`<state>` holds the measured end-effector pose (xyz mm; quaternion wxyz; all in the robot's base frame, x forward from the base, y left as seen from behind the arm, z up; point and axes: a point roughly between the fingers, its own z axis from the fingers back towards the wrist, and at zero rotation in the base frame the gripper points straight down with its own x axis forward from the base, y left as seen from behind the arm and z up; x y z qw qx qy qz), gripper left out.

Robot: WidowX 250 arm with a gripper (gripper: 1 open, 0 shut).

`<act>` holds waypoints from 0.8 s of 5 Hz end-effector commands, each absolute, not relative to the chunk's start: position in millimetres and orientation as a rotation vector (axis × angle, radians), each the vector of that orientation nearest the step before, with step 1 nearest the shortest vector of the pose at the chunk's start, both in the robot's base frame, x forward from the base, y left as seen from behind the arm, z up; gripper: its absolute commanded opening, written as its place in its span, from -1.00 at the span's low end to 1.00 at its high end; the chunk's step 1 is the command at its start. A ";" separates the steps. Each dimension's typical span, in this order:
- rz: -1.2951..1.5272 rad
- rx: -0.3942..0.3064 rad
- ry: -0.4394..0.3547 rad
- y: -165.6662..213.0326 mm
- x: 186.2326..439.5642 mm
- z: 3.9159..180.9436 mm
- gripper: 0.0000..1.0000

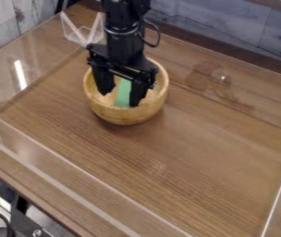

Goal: Move green stick from inside the wooden bowl to the table next to it

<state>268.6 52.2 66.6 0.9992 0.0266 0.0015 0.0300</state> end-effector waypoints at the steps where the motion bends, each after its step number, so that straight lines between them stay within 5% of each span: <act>1: 0.070 0.065 -0.019 52.2 272.1 70.1 1.00; 4: 0.089 0.076 -0.020 54.8 274.6 62.4 1.00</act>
